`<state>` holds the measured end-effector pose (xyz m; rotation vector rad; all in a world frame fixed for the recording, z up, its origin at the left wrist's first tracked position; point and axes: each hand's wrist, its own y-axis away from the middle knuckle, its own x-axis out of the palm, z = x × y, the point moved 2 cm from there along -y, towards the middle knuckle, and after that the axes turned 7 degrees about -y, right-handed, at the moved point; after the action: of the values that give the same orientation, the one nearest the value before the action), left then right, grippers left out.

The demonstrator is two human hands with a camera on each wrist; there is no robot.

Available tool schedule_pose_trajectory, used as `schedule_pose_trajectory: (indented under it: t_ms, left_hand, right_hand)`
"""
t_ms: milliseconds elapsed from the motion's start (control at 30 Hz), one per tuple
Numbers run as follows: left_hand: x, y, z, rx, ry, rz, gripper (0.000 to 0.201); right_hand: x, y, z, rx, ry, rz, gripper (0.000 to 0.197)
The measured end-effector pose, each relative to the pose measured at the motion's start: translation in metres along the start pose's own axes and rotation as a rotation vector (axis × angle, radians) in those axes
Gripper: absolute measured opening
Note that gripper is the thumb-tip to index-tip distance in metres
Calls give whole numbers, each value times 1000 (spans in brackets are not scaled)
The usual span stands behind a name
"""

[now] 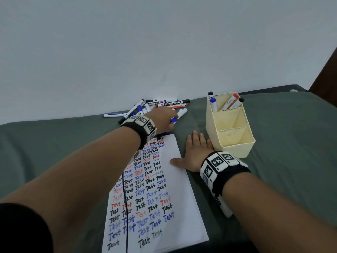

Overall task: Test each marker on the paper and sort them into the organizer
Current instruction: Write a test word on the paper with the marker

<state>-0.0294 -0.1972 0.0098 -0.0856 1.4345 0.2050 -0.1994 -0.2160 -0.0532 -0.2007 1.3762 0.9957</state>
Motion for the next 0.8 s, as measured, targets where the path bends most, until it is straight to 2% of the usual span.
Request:
schedule_pose_trajectory:
  t_ms: [267,367,433,500,600,700,800]
  left_hand:
    - [-22,62,20,-96,140,-186,31]
    - [-30,96,24,-84,217,-293,27]
    - [-35,118,26,-45,241,-365,25]
    - [-40,138,28,-5,233,-426,24]
    - [-46,163,30,27,229,-529,23]
    - [-49,180,34,2,260,-608,22]
    - [-49,191,39,-81,321,-582,21]
  right_hand:
    - [-6,-3,2,-93,-110,-80,116]
    - [-19,2,6,-216,-193,-238,103]
    - [-27,8,10,-313,-171,-366,95]
    - [-32,16,15,-423,-143,-427,89]
    - [-39,29,28,-532,-173,-415,71]
    - [-51,42,43,-562,-159,-419,39]
    - [-64,53,58,-613,-148,-394,20]
